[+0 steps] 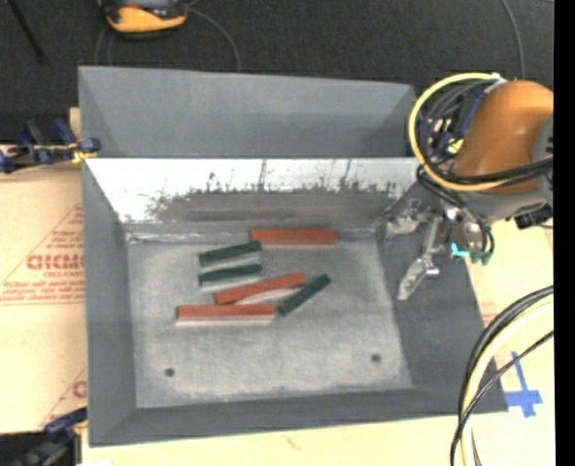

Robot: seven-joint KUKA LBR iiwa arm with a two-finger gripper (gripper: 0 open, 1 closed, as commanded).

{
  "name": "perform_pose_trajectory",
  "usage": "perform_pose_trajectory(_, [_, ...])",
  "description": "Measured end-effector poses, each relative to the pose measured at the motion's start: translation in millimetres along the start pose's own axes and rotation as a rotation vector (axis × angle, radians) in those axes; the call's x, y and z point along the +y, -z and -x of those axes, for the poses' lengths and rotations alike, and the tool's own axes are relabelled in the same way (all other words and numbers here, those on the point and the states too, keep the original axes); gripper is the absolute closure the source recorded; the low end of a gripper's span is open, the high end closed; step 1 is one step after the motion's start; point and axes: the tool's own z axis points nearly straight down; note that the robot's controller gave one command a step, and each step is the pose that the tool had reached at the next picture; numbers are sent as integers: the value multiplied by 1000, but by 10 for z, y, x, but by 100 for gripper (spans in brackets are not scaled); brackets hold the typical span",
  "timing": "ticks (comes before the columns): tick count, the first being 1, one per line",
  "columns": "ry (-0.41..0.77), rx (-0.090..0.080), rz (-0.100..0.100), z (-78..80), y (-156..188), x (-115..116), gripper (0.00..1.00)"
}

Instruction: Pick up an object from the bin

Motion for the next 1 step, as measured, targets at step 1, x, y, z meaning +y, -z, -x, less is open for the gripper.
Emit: perform_pose_trajectory(1, [3,-8,-2,19,48,3,0])
